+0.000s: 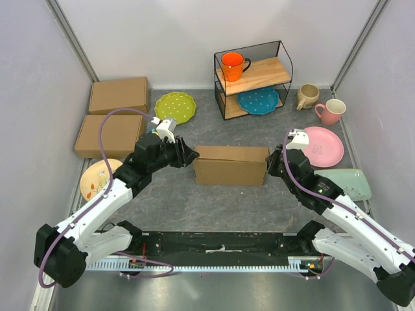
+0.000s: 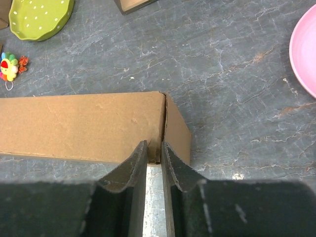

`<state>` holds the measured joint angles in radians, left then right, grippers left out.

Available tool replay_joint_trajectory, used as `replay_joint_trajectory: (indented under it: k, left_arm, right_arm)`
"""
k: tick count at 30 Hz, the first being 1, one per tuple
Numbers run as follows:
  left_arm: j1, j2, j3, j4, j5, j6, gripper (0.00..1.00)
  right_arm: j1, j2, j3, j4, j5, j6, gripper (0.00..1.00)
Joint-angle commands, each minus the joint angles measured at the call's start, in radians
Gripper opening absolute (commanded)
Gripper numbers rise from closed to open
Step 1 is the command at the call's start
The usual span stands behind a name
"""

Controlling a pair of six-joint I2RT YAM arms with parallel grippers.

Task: Fold the paper box

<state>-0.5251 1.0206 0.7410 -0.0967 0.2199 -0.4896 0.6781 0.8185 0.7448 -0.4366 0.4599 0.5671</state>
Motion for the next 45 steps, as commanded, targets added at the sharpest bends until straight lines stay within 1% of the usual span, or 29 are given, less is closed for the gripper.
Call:
replay_joint_trajectory:
  k: [1,8,12,16,19,22,23,25,26,29,35,36,43,45]
  left_arm:
    - [0.005,0.003,-0.020,0.015,0.003,-0.021,0.45]
    - [0.022,-0.013,0.021,0.014,-0.007,-0.030,0.48]
    - [0.028,-0.007,0.047,0.012,-0.004,-0.030,0.53]
    - [0.030,0.012,0.035,0.015,0.007,-0.023,0.52]
    - [0.030,0.018,0.006,0.029,0.015,-0.033,0.50]
    - [0.031,0.021,-0.018,0.045,0.027,-0.041,0.44]
    - [0.031,0.019,-0.023,0.049,0.029,-0.041,0.39]
    - [0.031,0.024,-0.041,0.054,0.029,-0.044,0.33]
    - [0.031,0.026,-0.048,0.055,0.029,-0.044,0.28]
    - [0.031,0.035,-0.078,0.066,0.030,-0.066,0.20]
    - [0.031,0.053,-0.160,0.092,0.027,-0.115,0.18]
    - [0.031,0.056,-0.182,0.118,0.024,-0.122,0.18]
    - [0.031,0.090,-0.245,0.104,-0.001,-0.167,0.24]
    - [0.030,0.099,-0.258,0.103,-0.014,-0.172,0.24]
  right_arm:
    - [-0.002,0.004,-0.076,-0.090,0.002,0.016,0.23]
    - [-0.003,-0.005,-0.076,-0.096,0.002,0.025,0.24]
    - [-0.002,-0.002,-0.071,-0.096,0.003,0.020,0.24]
    - [-0.003,-0.004,-0.074,-0.096,0.003,0.020,0.25]
    - [-0.003,-0.005,-0.076,-0.096,0.000,0.024,0.25]
    - [-0.003,-0.005,-0.078,-0.096,-0.001,0.022,0.24]
    - [-0.003,-0.004,-0.079,-0.096,-0.003,0.022,0.25]
    - [-0.003,-0.005,-0.079,-0.096,-0.003,0.022,0.25]
    - [-0.003,-0.004,-0.079,-0.096,0.000,0.022,0.25]
    - [-0.002,-0.001,-0.081,-0.096,-0.003,0.027,0.24]
    - [-0.003,-0.001,-0.099,-0.091,-0.010,0.051,0.24]
    - [-0.003,0.001,-0.107,-0.094,-0.010,0.054,0.25]
    - [-0.003,0.013,-0.127,-0.109,-0.043,0.129,0.27]
    - [-0.003,0.014,-0.130,-0.113,-0.050,0.139,0.30]
